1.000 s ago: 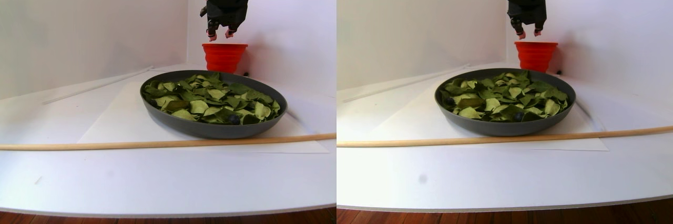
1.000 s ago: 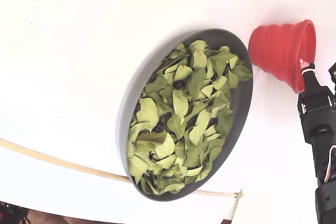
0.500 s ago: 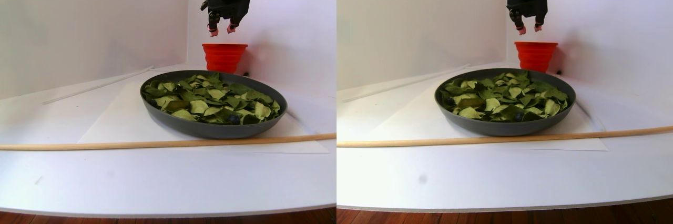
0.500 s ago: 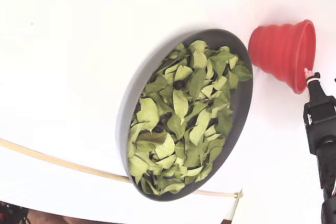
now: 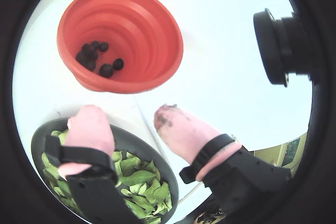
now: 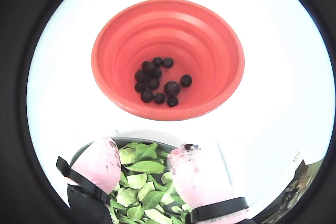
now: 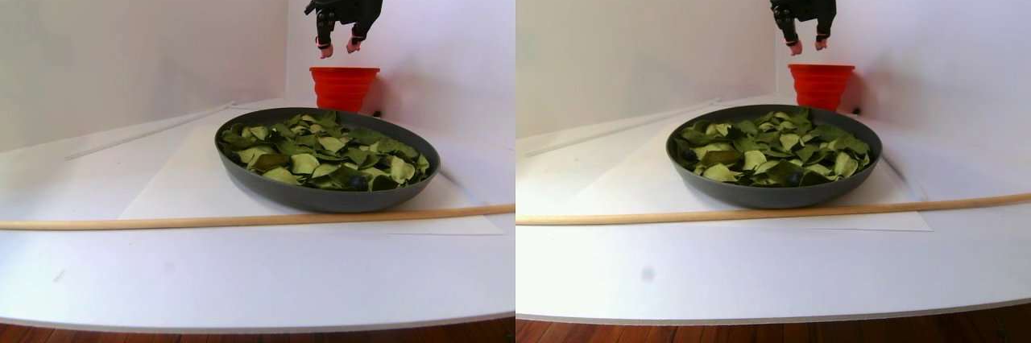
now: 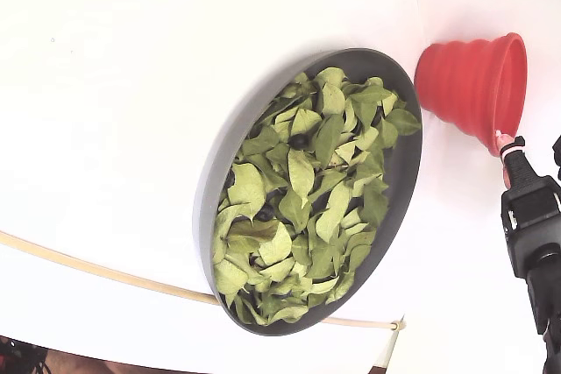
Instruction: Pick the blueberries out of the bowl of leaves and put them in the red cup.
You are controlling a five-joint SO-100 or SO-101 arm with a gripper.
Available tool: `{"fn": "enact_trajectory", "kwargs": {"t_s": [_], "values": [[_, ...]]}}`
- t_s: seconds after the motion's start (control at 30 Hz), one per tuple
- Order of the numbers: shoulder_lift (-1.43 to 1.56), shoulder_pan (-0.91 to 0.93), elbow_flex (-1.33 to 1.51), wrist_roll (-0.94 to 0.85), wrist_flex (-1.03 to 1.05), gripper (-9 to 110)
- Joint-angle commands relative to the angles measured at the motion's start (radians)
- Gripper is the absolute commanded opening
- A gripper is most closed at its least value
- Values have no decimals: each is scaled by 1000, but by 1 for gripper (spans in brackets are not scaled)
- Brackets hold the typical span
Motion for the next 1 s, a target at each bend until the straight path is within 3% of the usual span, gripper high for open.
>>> {"fn": "enact_trajectory", "kwargs": {"t_s": [0.0, 0.97], "values": [[161, -5, -3, 9, 5, 17], [264, -44, 155, 25, 74, 17]]}}
